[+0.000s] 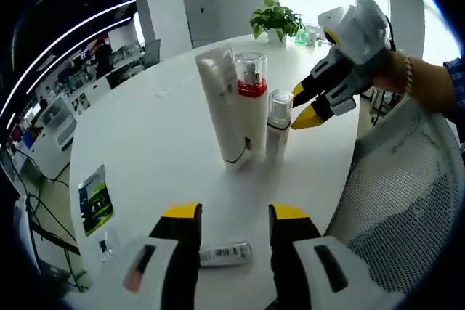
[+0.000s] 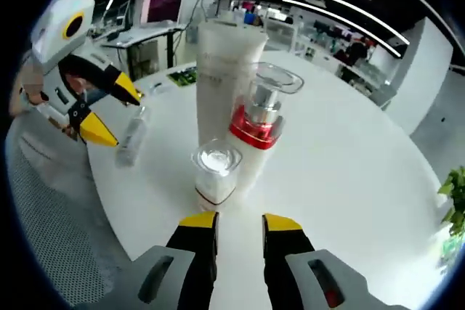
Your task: Arrange the skincare products in the storage area until every visible bottle or jar stands upright without overlapping.
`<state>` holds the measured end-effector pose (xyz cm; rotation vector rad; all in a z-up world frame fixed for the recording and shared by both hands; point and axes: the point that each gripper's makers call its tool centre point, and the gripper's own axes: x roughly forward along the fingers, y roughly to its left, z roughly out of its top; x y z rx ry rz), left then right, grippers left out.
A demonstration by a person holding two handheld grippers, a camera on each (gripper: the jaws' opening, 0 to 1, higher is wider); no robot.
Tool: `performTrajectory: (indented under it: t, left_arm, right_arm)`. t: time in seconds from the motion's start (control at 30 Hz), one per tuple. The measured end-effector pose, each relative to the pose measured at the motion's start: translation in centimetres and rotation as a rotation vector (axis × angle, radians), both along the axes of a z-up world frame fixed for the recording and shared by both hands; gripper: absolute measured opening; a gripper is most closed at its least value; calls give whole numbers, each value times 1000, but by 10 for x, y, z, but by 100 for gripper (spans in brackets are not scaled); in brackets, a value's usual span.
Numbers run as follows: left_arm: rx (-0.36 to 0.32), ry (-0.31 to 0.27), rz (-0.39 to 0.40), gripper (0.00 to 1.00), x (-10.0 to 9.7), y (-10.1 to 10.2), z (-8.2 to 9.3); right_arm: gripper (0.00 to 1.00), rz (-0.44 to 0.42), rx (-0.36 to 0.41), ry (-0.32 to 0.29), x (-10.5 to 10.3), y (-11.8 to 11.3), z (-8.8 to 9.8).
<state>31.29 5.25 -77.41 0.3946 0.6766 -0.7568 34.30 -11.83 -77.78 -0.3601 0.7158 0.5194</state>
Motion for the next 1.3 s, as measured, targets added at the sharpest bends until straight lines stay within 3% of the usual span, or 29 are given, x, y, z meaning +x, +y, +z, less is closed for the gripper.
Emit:
performTrajectory:
  t: [0.1,0.23,0.4,0.47,0.53,0.73,0.9,1.03,1.07,1.2,1.3]
  left_arm:
    - [2,5,4,33,0,1,-1]
    - [12,7,-3,33,0,0,-3]
    - [22,8,-10,33,0,-1,-4]
    - [27,9,-10,33,0,0,-5]
    - [29,10,-9,33,0,1,-6]
    - [33,6,-7,33,-1,2,-5]
    - [23,6,1,32,-1,2,-4]
    - [24,-1,-2,32,-1,1,-2]
    - [24,-4,-4,32,-1,1,-2]
    - [31,-5,-6,32,-1,1,-2]
    - [26,2,1,32,0,2,-4]
  right_arm:
    - [15,-59,19,-25,5,-16,13]
    - [15,-91,31,-178,20,-31,64]
    - [17,124,-132,-423,34,-8,148]
    - [19,205,-157,-489,37,8,175]
    - [20,260,-135,-506,39,22,189]
    - [25,464,-138,-491,43,64,210]
    - [27,633,-198,-439,47,88,206]
    - [29,782,-261,-337,44,104,187]
    - [30,830,-276,-288,41,108,178]
    - [32,921,-370,-161,40,110,145]
    - [30,970,-364,-22,34,117,115]
